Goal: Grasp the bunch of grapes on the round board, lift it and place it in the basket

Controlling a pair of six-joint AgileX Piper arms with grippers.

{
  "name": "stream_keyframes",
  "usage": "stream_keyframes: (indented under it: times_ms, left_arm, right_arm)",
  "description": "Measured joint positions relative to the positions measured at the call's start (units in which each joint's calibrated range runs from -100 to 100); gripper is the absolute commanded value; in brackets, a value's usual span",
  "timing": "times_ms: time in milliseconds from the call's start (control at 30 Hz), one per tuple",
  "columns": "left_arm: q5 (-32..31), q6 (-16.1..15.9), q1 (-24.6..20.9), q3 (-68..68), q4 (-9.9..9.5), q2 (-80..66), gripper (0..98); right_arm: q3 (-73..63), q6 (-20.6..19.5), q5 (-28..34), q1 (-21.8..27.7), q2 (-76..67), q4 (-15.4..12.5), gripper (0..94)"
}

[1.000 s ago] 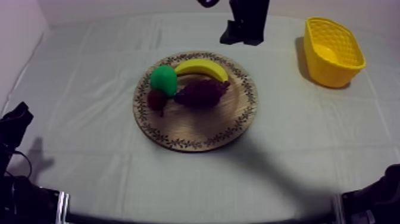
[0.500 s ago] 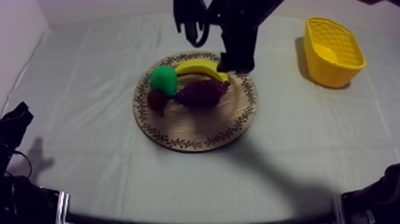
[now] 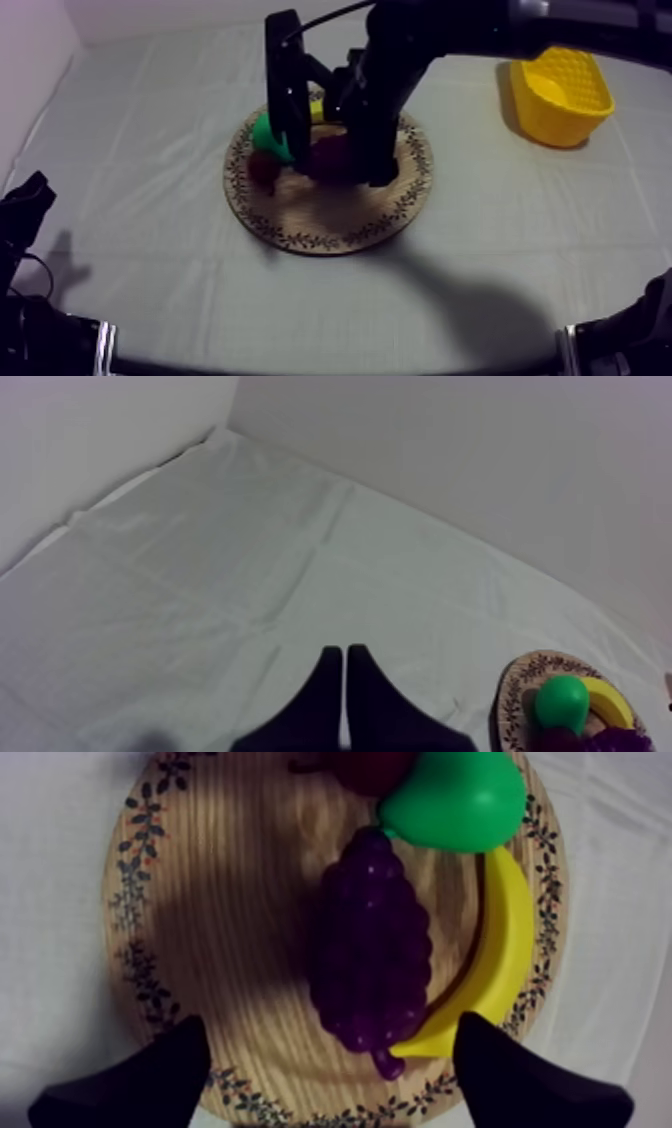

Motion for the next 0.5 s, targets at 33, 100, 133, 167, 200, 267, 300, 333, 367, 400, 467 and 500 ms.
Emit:
stream_keyframes:
  times_ms: [33,100,133,167,200,267,300,333,367,400,467,500]
  left_arm:
    - [0.0,0.0,0.0,0.0,0.0,0.0,0.1]
    - [0.0,0.0,0.0,0.0,0.0,0.0,0.1]
    - [0.0,0.0,0.0,0.0,0.0,0.0,0.1]
    - [0.0,0.0,0.0,0.0,0.0,0.0,0.1]
    - [0.0,0.0,0.0,0.0,0.0,0.0,0.1]
    - [0.0,0.0,0.0,0.0,0.0,0.0,0.1]
    - [0.0,0.0,0.0,0.0,0.0,0.0,0.1]
    - [0.0,0.0,0.0,0.0,0.0,0.0,0.1]
    - [0.0,0.0,0.0,0.0,0.0,0.0,0.1]
    - [0.0,0.0,0.0,0.0,0.0,0.0,0.1]
    - [0.0,0.0,0.0,0.0,0.0,0.0,0.1]
    - [0.0,0.0,0.0,0.0,0.0,0.0,0.1]
  right_arm:
    - [-0.5,0.0,-0.5,0.0,1.0,0.0,76.9]
    - [-1.8,-0.2,-0.7,0.0,3.1,0.1,76.7]
    - [-2.6,-0.3,-0.8,0.0,4.2,0.1,76.6]
    - [-3.2,-0.3,-0.8,0.1,5.0,0.1,76.4]
    - [-4.0,-0.3,-0.8,0.2,6.0,0.1,76.2]
    - [-5.4,-0.3,-0.9,0.4,8.0,0.3,75.9]
    - [-6.2,-0.4,-0.9,0.4,8.7,0.3,75.8]
    - [-6.9,-0.5,-0.9,0.5,9.6,0.3,75.8]
    - [-7.6,-0.6,-1.0,0.5,10.4,0.4,75.8]
    - [-8.3,-0.6,-1.1,0.5,11.2,0.4,75.7]
    - [-9.4,-0.9,-1.1,0.5,12.9,0.4,75.5]
    - [-9.6,-1.0,-1.2,0.6,13.5,0.6,75.3]
